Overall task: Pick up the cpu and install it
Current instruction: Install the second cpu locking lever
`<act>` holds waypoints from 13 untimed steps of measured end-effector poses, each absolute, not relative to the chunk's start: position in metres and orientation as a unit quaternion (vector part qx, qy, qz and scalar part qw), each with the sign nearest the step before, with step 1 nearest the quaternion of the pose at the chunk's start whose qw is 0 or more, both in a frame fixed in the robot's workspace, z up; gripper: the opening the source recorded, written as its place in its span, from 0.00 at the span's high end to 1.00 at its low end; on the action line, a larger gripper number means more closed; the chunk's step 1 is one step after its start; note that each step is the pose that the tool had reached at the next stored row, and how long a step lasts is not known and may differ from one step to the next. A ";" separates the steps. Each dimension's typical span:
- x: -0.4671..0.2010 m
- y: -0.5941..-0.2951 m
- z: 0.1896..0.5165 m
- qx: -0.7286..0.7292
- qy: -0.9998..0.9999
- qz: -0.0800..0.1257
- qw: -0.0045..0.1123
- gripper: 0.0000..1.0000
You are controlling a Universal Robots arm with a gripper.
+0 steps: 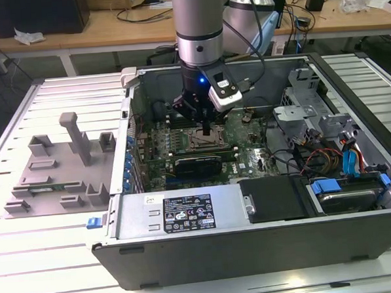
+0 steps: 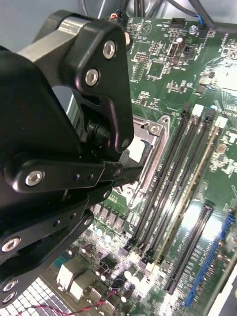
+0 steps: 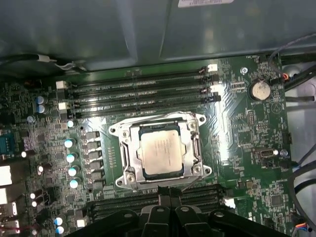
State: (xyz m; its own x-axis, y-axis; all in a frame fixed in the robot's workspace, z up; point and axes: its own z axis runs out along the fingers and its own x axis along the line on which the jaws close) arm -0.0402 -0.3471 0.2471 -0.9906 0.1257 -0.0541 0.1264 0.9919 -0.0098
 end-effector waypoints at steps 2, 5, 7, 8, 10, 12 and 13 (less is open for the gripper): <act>-0.040 -0.353 0.247 0.063 0.998 -0.006 0.027 0.89; -0.041 -0.359 0.247 0.063 0.998 -0.005 0.027 0.89; -0.041 -0.361 0.247 0.063 0.998 -0.005 0.027 0.89; -0.042 -0.363 0.247 0.063 0.998 -0.005 0.027 0.89; -0.043 -0.363 0.246 0.045 0.999 -0.005 0.027 0.89; -0.043 -0.363 0.245 0.011 1.000 -0.004 0.027 0.89; -0.044 -0.363 0.244 0.004 1.000 -0.004 0.027 0.89</act>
